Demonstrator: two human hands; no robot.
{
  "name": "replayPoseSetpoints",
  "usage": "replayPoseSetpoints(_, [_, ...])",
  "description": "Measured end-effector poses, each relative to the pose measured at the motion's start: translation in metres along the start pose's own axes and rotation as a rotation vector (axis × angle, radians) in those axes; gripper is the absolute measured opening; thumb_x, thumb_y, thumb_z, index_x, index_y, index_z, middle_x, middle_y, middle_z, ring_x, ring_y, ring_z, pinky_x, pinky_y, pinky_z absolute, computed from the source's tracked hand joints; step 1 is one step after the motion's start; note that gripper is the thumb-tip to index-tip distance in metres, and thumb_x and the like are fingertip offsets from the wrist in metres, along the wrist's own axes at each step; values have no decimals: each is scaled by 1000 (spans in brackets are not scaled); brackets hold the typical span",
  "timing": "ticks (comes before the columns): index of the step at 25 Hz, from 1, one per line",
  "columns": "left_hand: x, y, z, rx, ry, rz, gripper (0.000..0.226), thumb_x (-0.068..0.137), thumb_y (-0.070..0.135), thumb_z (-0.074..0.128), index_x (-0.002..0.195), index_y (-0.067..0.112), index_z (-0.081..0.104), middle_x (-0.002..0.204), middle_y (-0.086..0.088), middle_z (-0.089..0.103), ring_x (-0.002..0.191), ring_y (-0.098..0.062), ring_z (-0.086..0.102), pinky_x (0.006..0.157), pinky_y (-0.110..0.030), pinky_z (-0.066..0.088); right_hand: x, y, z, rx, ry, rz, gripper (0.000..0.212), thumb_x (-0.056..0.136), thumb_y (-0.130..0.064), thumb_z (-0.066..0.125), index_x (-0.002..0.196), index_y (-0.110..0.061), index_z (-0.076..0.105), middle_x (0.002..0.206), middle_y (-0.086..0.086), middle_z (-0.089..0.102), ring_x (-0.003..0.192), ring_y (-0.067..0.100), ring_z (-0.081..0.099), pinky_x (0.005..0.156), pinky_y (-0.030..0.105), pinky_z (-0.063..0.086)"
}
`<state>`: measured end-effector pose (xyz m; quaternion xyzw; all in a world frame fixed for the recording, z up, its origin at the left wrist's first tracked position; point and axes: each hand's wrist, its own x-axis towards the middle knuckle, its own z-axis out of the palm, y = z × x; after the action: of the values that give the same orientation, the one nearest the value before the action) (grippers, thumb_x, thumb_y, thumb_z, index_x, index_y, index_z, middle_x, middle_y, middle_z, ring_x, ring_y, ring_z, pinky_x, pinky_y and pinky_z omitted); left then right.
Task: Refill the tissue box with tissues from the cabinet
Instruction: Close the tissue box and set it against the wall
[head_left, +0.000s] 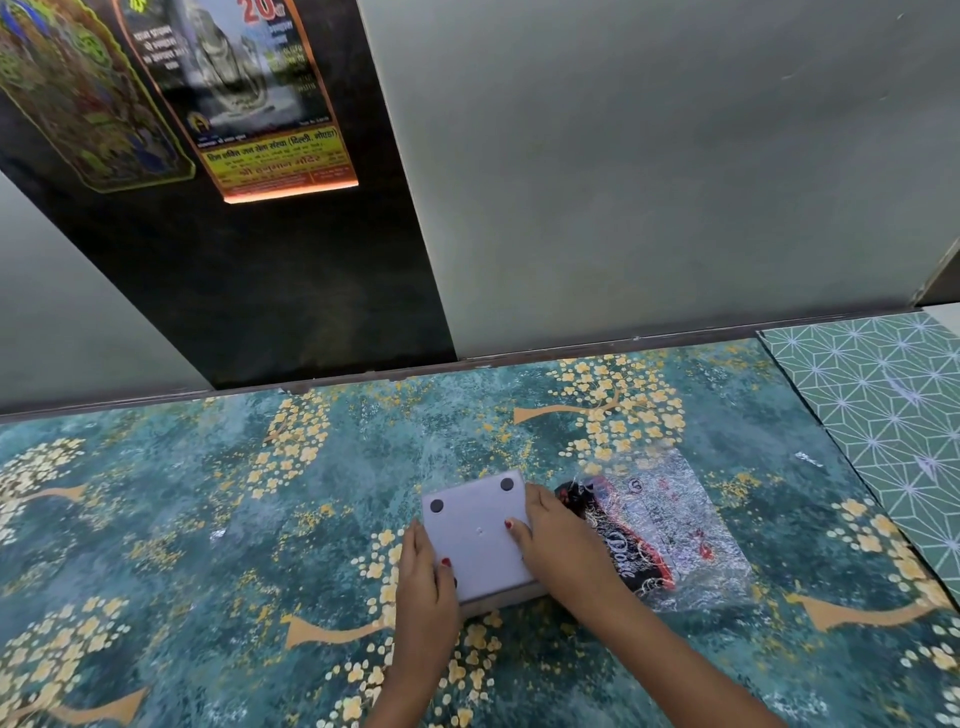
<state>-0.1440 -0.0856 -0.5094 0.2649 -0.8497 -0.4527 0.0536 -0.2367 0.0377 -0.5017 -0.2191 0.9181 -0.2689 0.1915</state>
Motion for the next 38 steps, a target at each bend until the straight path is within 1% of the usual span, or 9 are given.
replayPoseSetpoints(4, [8, -5, -1, -78, 9, -19, 63, 94, 18, 41, 145, 15, 2, 156, -3, 4, 139, -16, 19, 111, -33, 27, -2, -7, 5, -130, -46, -29, 55, 98, -33, 21, 145, -18, -3, 157, 7, -2, 128, 32, 38, 98, 42, 39])
replayPoseSetpoints(6, [19, -12, -2, -125, -3, -52, 57, 91, 27, 46, 142, 17, 22, 144, -14, 36, 116, -24, 50, 89, -40, 51, 0, -5, 5, -173, -51, -42, 55, 98, -30, 21, 145, -13, -2, 157, 8, -4, 134, 31, 28, 107, 44, 31])
replayPoseSetpoints(10, [28, -16, -3, -283, 29, -84, 36, 89, 10, 53, 123, 20, 49, 97, -5, 61, 75, -10, 57, 50, -11, 47, 5, -9, 8, -200, -45, -24, 57, 96, -22, 26, 144, -8, -1, 157, 9, -6, 134, 33, 26, 100, 45, 38])
replayPoseSetpoints(17, [31, -7, -12, -515, 49, -283, 56, 82, 0, 59, 134, 2, 37, 126, -1, 49, 109, -26, 55, 78, -35, 58, 2, -7, -1, -152, -78, -31, 56, 96, -26, 27, 145, -16, 1, 154, 12, 17, 115, 31, 50, 85, 40, 46])
replayPoseSetpoints(20, [30, 4, -14, -383, -76, -431, 28, 88, 8, 51, 115, -2, 56, 95, -13, 67, 89, -33, 63, 84, -53, 52, -2, -2, -15, 177, -144, 144, 66, 94, -35, 37, 144, -21, -4, 97, 10, 63, 73, 20, 58, 57, 30, 45])
replayPoseSetpoints(24, [22, 22, -13, -707, -42, -286, 47, 85, -14, 41, 123, 12, 52, 108, -7, 66, 94, -24, 62, 67, -34, 59, -7, -3, -29, 758, -11, 214, 31, 90, -44, 42, 103, -23, 59, 105, 10, 68, 89, 26, 61, 76, 35, 49])
replayPoseSetpoints(28, [29, 45, -19, -1118, -12, -33, 74, 71, -33, 24, 86, 20, 75, 96, 12, 74, 101, 1, 63, 71, -16, 57, 1, -4, -55, 1776, 211, 293, 30, 86, -44, 48, 83, -17, 60, 78, 3, 74, 73, 19, 66, 61, 33, 51])
replayPoseSetpoints(34, [61, 61, -4, -1232, -115, -44, 47, 68, -19, 33, 58, 4, 73, 81, -3, 77, 95, -5, 66, 79, -17, 55, 32, 11, -57, 1522, 161, 434, 31, 76, -28, 68, 101, -17, 55, 102, 14, 55, 91, 33, 54, 70, 53, 55])
replayPoseSetpoints(38, [90, 59, 2, -1292, -83, -284, 25, 79, 7, 44, 92, 7, 65, 95, -8, 67, 91, -20, 60, 68, -37, 54, 48, 24, -50, 1336, 369, 228, 23, 66, -17, 76, 80, -27, 60, 119, 17, 54, 91, 28, 56, 58, 41, 58])
